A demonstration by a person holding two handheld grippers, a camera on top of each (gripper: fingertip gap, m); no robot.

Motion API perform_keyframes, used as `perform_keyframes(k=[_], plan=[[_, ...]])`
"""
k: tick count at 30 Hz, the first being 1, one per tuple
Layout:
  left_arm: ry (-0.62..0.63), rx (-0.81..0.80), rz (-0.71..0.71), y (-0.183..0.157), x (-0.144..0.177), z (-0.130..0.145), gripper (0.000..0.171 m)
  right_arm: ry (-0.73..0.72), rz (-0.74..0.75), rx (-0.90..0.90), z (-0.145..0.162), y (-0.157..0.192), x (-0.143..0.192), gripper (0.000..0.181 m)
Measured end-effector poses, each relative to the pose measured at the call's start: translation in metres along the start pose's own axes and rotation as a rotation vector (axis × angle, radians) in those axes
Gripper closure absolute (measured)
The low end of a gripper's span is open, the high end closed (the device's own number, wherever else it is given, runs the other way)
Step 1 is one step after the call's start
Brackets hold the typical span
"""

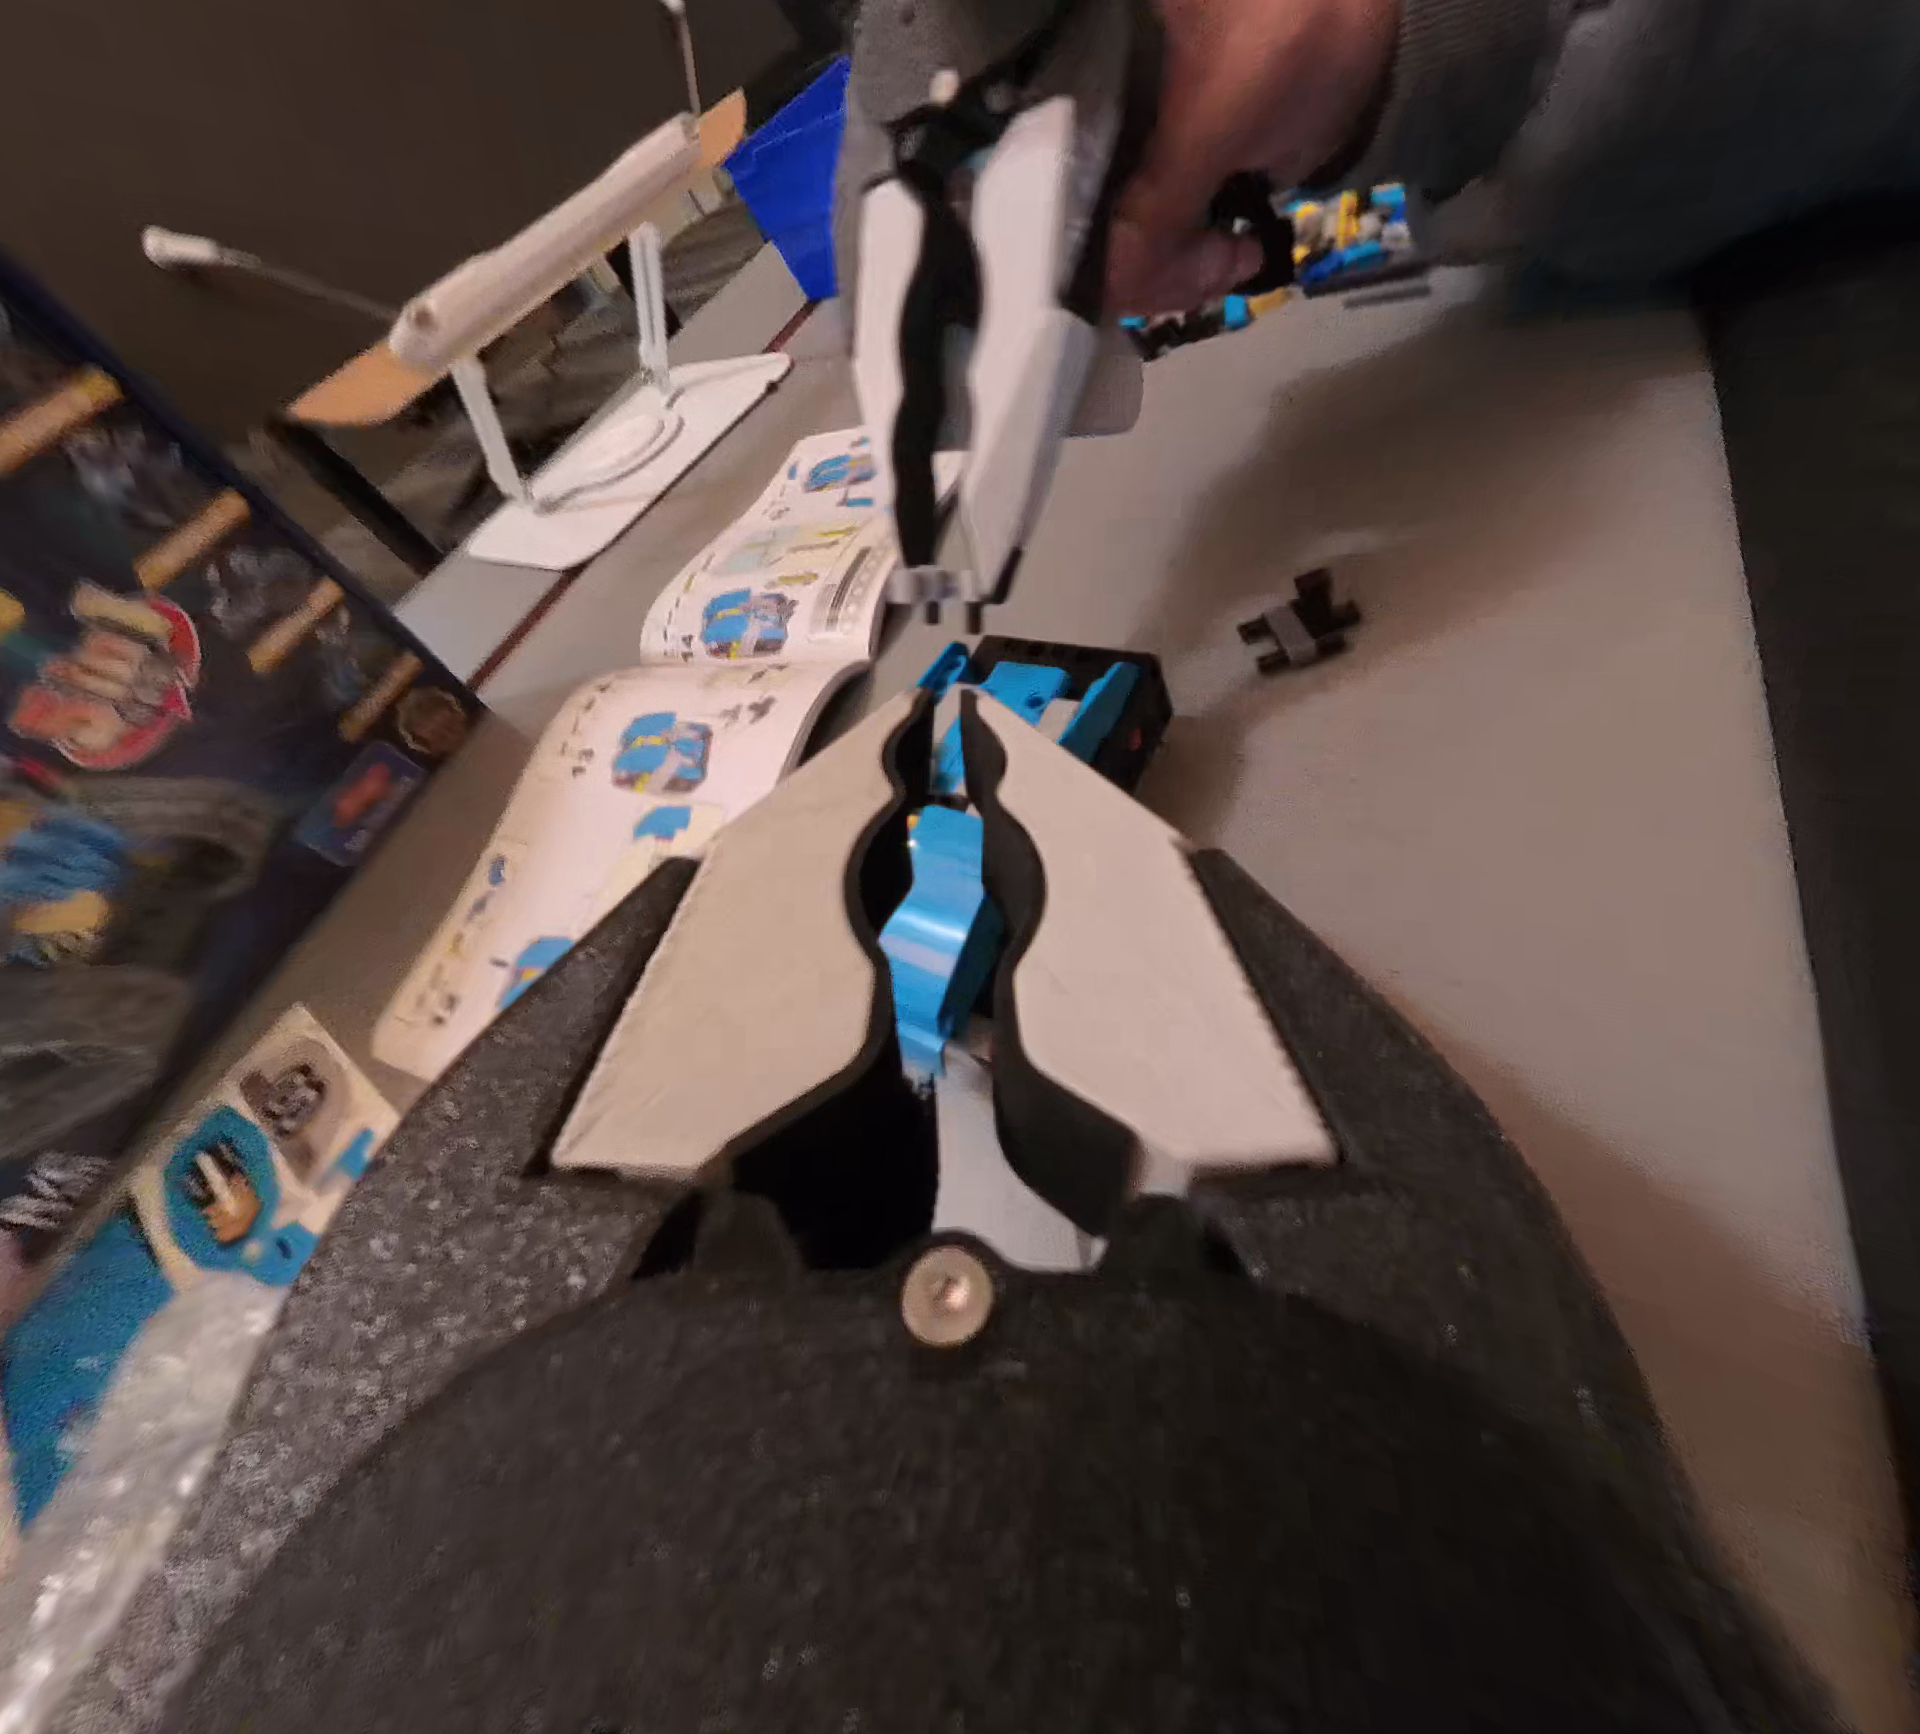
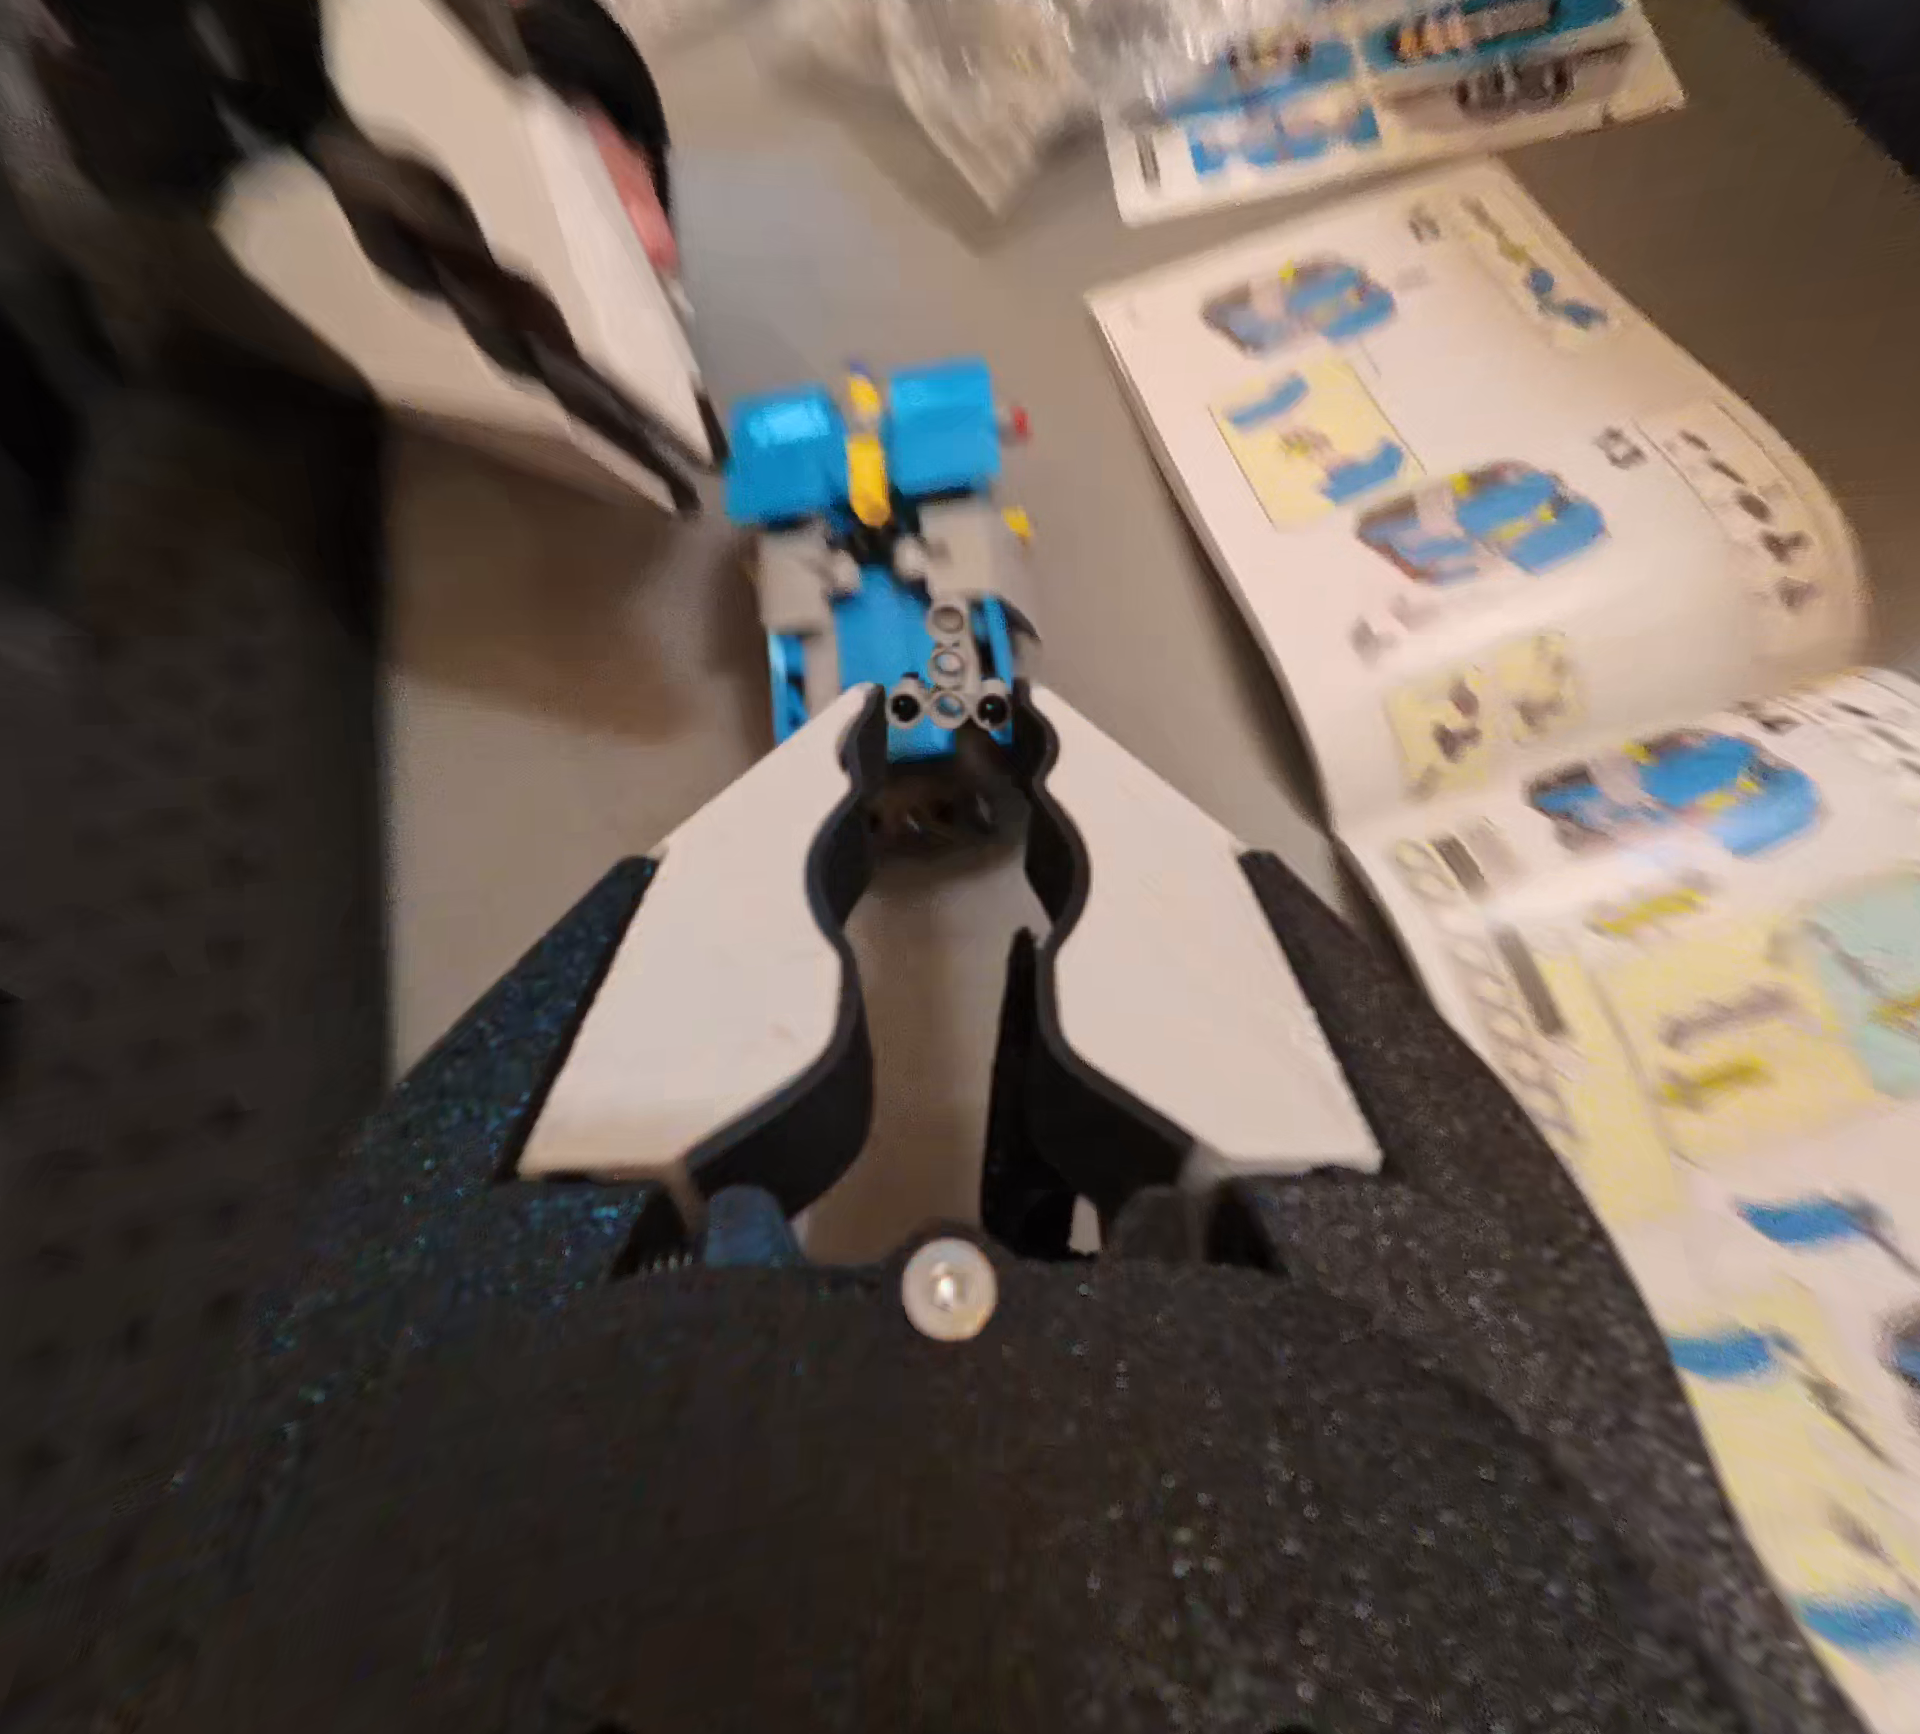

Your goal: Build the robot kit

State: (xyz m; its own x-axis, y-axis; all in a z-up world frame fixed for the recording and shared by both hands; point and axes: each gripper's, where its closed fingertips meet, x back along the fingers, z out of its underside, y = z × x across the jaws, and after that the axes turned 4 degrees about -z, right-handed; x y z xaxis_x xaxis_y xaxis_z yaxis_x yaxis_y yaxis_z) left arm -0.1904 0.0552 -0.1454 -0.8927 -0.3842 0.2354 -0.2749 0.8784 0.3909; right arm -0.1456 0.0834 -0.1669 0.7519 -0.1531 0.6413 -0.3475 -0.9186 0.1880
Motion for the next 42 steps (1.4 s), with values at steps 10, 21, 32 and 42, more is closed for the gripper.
perform_keyframes(k=[10, 21, 32, 42], plan=[[0.064, 0.197, 0.192, 0.003, 0.012, 0.028, 0.117, 0.214, -0.062, 0.078, 0.012, 0.009, -0.015, 0.158], [0.178, 0.191, 0.227, 0.024, -0.005, 0.048, 0.084, 0.41, -0.007, 0.093, 0.01, 0.012, -0.018, 0.158], [0.259, 0.153, 0.264, 0.011, -0.022, 0.062, 0.079, 0.444, 0.024, -0.06, 0.011, 0.016, -0.018, 0.158], [0.273, 0.163, 0.219, 0.009, -0.02, 0.063, 0.08, 0.569, 0.126, 0.013, 0.012, 0.017, -0.017, 0.158]])
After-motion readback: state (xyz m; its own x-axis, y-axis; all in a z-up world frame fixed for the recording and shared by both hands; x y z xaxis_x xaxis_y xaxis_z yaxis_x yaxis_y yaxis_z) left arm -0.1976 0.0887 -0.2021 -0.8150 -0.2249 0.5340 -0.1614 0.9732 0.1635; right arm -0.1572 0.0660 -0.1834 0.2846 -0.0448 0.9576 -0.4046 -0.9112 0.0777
